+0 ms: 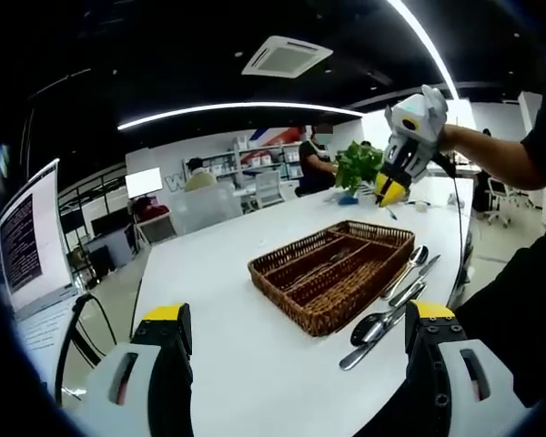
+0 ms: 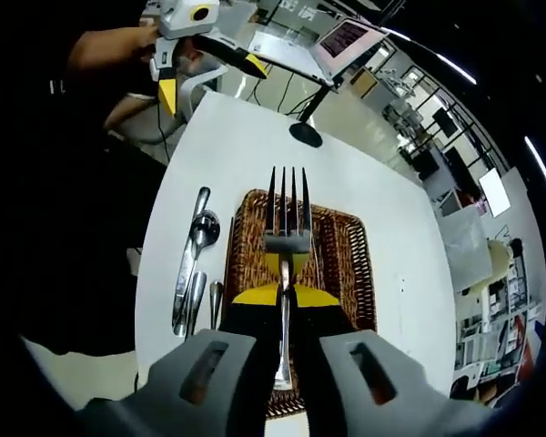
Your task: Arrange the knives, forks, and spoons in their matching storage slots by inserting each utensil handle-first until every utensil is classified and aligned in the correct compartment
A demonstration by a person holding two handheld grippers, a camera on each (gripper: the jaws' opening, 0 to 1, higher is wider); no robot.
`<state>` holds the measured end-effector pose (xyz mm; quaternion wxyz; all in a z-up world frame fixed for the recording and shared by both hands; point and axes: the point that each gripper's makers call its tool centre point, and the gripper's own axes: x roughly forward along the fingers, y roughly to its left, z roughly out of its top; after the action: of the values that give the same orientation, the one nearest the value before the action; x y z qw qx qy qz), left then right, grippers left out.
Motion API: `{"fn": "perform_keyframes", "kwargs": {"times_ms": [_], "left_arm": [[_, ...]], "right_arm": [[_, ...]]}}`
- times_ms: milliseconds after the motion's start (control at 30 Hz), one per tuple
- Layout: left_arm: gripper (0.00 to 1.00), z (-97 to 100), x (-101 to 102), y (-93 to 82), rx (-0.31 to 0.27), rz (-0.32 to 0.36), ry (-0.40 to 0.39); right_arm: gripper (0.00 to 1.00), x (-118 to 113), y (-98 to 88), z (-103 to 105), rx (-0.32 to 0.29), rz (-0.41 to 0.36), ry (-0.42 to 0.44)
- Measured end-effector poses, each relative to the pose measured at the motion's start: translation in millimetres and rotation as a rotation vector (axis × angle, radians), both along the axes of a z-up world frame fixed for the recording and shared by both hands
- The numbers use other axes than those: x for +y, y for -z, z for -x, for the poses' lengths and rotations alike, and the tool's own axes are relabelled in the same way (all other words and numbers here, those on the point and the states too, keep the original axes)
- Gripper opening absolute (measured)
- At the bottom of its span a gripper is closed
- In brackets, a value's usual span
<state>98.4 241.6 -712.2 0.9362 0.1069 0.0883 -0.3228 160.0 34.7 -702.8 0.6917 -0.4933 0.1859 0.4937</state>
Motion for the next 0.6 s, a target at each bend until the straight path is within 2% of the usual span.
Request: {"fn": "perform_keyframes", "kwargs": {"times_ms": [167,367,600], "left_arm": [[0.99,-11.1,2.0,-1.6,-0.007,0.025,0.019],[0.99,-32.1,-4.2,-1.8,0.004,0.036,0.026],[0.99,-77.8,-10.1,-16.5,-0.008,0.036,-0.007]], "right_arm": [[0.0,-2.3,-6.0,-9.2,-0.021,0.031,0.021],[0.0,-2.0,-1.6,-21.4,0.006,0.045,0.003],[0.0,-1.5,13.5,-53.7,0.046,0.071,-0.044]]}}
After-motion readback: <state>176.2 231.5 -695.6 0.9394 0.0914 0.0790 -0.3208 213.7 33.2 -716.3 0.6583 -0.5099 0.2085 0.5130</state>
